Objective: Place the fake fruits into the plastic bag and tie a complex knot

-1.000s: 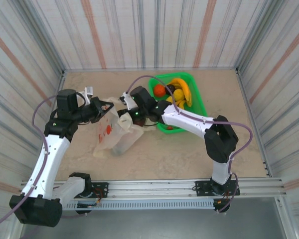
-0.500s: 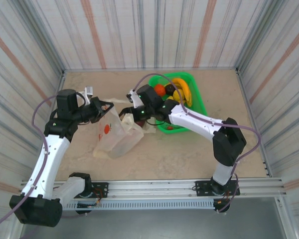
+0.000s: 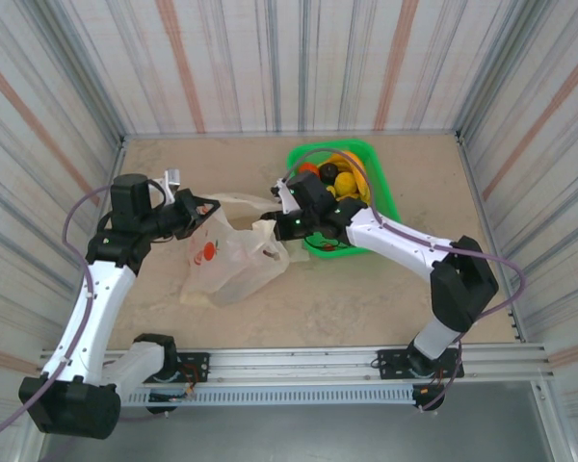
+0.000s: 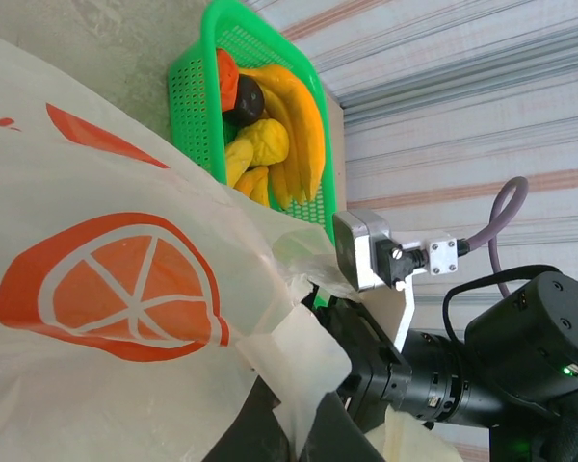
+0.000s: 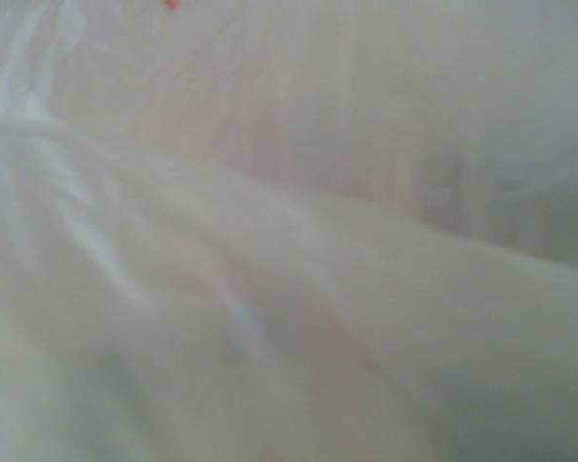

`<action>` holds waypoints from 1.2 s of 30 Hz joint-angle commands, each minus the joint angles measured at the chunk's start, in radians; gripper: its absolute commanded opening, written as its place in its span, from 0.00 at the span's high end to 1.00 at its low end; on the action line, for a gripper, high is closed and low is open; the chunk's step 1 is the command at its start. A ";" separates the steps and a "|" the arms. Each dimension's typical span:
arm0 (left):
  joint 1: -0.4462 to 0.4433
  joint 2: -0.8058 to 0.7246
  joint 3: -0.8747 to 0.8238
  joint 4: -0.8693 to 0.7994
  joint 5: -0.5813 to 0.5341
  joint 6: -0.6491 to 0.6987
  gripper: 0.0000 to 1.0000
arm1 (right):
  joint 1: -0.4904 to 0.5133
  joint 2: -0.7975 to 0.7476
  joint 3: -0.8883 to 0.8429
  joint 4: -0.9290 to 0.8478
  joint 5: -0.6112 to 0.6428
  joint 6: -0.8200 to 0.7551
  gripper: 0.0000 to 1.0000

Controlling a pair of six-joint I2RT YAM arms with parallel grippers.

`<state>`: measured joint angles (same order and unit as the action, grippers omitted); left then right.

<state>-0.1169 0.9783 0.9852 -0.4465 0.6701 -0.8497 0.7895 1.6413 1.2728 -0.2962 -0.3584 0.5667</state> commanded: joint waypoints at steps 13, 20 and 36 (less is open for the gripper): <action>0.008 -0.022 -0.013 -0.010 0.007 0.021 1.00 | -0.056 -0.128 -0.063 -0.055 0.011 0.018 0.17; 0.010 -0.021 -0.011 -0.011 0.006 0.022 1.00 | -0.075 -0.192 -0.115 -0.107 -0.002 -0.050 0.16; 0.011 -0.013 -0.003 -0.012 0.008 0.025 1.00 | -0.163 -0.351 -0.211 -0.287 0.004 -0.246 0.04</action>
<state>-0.1169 0.9756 0.9810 -0.4469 0.6704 -0.8494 0.6552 1.3594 1.0733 -0.5117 -0.3634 0.3973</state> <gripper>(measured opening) 0.048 0.947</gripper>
